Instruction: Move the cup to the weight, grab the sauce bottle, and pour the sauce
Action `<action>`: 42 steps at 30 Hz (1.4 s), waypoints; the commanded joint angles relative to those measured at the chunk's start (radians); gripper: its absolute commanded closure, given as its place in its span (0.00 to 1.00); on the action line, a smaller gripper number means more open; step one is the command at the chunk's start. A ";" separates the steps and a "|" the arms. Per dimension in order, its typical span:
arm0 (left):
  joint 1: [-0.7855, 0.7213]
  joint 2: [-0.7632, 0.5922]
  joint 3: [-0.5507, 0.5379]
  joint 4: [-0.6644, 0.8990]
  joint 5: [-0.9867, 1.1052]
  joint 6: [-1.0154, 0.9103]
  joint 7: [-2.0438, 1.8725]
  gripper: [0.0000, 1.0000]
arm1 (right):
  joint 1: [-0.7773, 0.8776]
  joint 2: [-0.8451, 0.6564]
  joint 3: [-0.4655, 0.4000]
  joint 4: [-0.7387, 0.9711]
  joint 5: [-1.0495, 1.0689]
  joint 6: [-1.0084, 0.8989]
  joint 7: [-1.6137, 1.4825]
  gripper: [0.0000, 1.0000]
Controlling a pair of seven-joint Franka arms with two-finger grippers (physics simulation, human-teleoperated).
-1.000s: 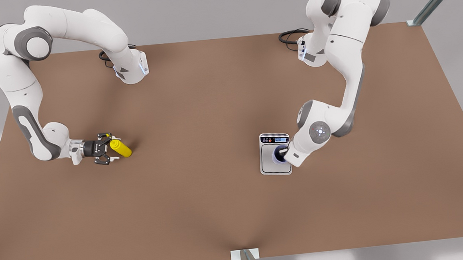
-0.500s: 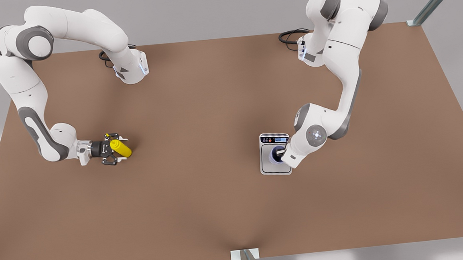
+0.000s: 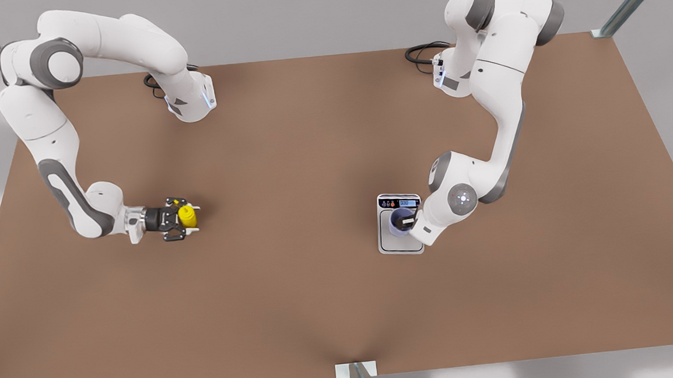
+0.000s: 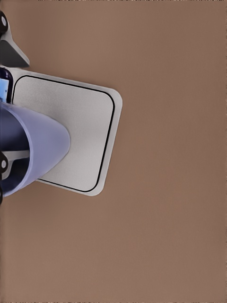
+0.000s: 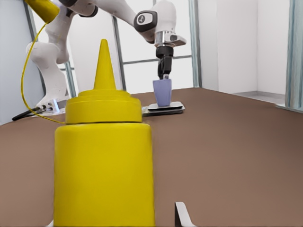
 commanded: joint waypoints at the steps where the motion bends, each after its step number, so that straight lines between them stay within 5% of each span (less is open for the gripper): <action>1: 0.000 0.000 0.000 0.000 0.001 0.000 0.000 0.00 | 0.002 0.000 0.000 0.000 0.004 0.001 -0.001 0.30; 3: 0.000 0.000 0.000 0.000 0.001 0.000 0.000 0.00 | 0.025 0.000 0.000 0.000 0.010 0.019 0.001 0.55; 5: 0.000 -0.002 0.002 0.011 0.001 -0.002 0.000 0.00 | 0.025 0.000 0.000 0.000 0.012 0.019 -0.008 0.59; 24: 0.000 -0.031 0.032 0.084 0.002 -0.118 -0.002 0.00 | 0.120 -0.236 0.028 -0.006 0.020 0.016 0.193 0.59; 34: 0.121 -0.405 0.192 0.178 0.104 -0.667 0.206 0.00 | 0.383 -0.329 0.021 0.130 0.027 0.085 0.467 0.59; 37: 0.129 -0.505 0.212 0.135 0.104 -0.661 0.206 0.00 | 0.487 -0.327 -0.001 0.192 0.023 0.114 0.565 0.58; 42: 0.130 -0.489 0.212 0.137 0.104 -0.660 0.206 0.00 | 0.703 -0.321 -0.156 0.258 0.023 0.131 0.705 0.59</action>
